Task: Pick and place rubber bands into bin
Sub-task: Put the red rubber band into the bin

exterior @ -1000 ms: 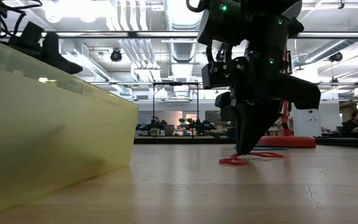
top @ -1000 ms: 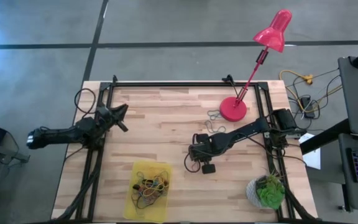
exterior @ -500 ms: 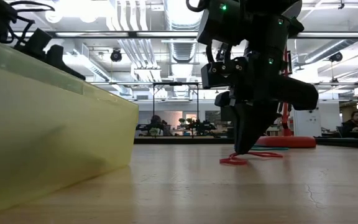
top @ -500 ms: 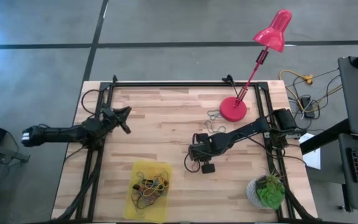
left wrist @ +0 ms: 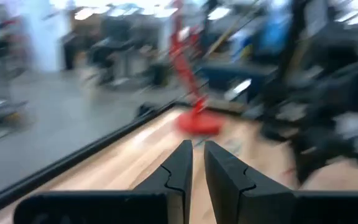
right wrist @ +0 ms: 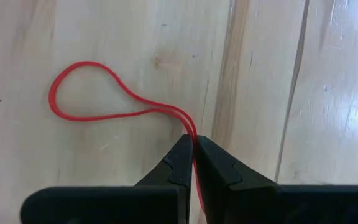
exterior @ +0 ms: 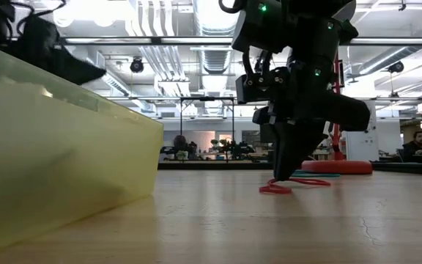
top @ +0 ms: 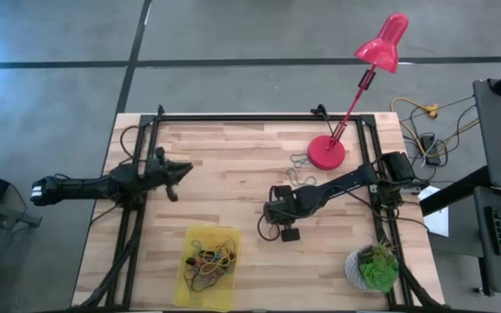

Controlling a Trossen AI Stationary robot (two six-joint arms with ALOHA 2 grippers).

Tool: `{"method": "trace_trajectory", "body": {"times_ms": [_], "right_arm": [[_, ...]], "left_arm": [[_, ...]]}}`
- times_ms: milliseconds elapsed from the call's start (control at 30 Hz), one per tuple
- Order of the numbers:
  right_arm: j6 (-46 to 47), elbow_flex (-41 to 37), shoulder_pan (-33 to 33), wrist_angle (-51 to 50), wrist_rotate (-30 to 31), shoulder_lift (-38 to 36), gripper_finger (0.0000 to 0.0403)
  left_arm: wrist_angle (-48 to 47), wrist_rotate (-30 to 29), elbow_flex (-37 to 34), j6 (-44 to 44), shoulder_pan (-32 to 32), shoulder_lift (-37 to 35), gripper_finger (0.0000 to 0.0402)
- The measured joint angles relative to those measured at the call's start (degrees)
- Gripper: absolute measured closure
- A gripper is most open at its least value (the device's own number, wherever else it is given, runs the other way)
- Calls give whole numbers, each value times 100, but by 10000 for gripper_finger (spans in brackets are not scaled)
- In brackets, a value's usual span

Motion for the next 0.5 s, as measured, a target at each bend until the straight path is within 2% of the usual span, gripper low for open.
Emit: {"method": "trace_trajectory", "body": {"times_ms": [100, 200, 267, 400, 500], "right_arm": [[-2, 0, 0, 14, 0, 0, 394], [-10, 0, 0, 27, 0, 0, 394], [-22, 0, 0, 46, 0, 0, 394], [-26, 0, 0, 72, -2, 0, 394], [-40, 0, 0, 82, -3, 0, 394]], "left_arm": [[21, 850, -1, 21, 0, -316, 375], [-232, 1972, -2, 177, 0, -661, 375], [-557, 2464, -2, 272, -4, -844, 375], [-641, 3022, -2, 300, 0, -931, 375], [-717, 3056, -2, 294, 0, -841, 375]]}}
